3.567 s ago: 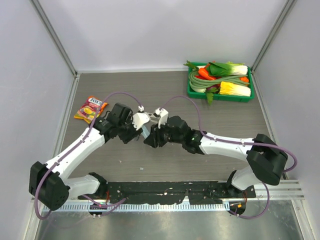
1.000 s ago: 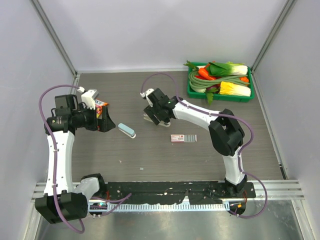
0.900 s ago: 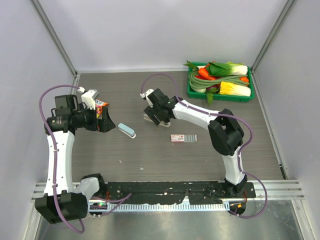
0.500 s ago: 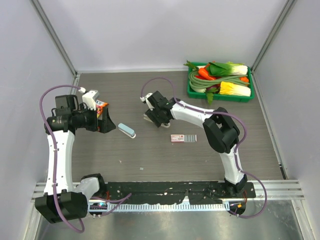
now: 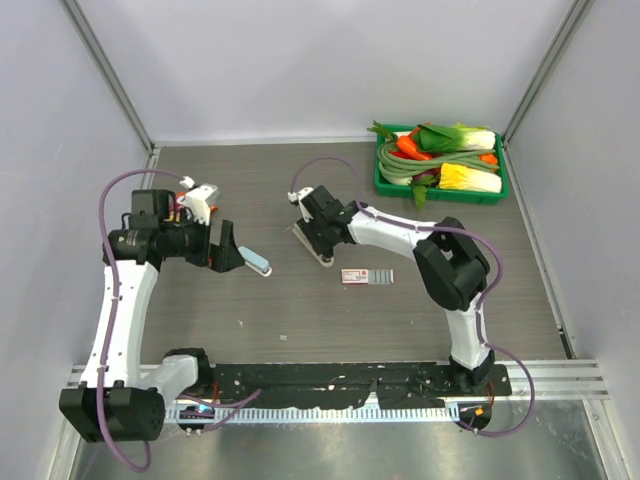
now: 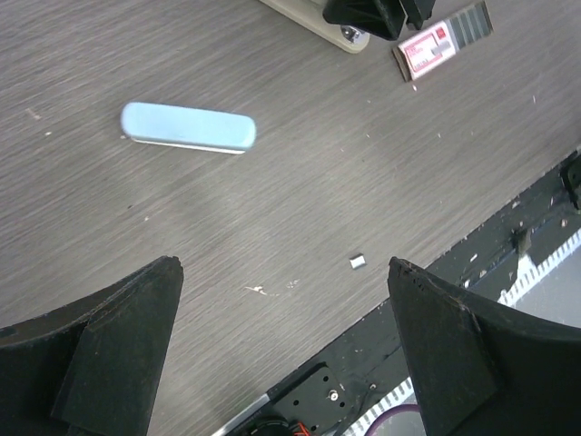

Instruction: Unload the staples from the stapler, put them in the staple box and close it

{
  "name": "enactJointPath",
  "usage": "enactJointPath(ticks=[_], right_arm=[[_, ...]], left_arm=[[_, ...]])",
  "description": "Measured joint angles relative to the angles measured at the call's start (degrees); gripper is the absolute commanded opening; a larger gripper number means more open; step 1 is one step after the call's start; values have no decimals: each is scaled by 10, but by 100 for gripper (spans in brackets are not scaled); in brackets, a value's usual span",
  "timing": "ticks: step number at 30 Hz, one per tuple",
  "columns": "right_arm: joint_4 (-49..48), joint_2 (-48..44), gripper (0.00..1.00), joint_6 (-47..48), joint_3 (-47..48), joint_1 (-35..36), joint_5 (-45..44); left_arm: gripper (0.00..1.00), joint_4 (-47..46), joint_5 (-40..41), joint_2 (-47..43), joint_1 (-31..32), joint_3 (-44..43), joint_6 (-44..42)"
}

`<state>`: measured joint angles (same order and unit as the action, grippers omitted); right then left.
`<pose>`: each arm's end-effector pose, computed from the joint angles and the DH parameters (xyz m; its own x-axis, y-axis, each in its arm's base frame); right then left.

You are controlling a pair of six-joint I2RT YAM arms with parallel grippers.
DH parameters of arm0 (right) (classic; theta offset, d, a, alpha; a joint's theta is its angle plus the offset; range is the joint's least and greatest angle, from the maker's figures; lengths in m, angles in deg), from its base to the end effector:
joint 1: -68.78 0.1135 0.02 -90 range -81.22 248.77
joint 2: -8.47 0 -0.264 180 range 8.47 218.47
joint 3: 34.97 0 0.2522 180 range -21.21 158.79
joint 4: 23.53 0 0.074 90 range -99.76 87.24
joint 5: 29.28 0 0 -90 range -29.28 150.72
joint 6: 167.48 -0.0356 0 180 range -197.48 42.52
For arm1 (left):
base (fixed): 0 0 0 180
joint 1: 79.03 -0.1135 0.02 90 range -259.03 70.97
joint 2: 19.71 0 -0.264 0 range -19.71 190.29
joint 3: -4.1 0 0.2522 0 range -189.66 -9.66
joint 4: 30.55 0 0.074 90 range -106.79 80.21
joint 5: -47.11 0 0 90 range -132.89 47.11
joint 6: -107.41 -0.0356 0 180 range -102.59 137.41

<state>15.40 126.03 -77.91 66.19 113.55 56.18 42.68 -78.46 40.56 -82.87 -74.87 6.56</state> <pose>0.3189 0.3124 0.1863 -0.5889 -0.5736 -0.5693 -0.6657 0.7437 -0.0608 0.1887 -0.0081 0.3398 -0.7449 0.1035 -0.6591 0.4302 0.8295 -0.3560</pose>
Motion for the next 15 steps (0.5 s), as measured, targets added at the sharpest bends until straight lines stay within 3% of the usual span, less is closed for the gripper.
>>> enactJointPath(ticks=[3, 11, 15], right_arm=[[-21, -49, 2, -40, -65, 0, 14], [-102, -249, 1, -170, -240, 0, 76], [-202, -351, 1, -256, -312, 0, 93]], left_arm=[[100, -9, 13, 0, 51, 5, 11], [100, -37, 10, 28, 108, 7, 47], [100, -52, 10, 43, 130, 10, 62]])
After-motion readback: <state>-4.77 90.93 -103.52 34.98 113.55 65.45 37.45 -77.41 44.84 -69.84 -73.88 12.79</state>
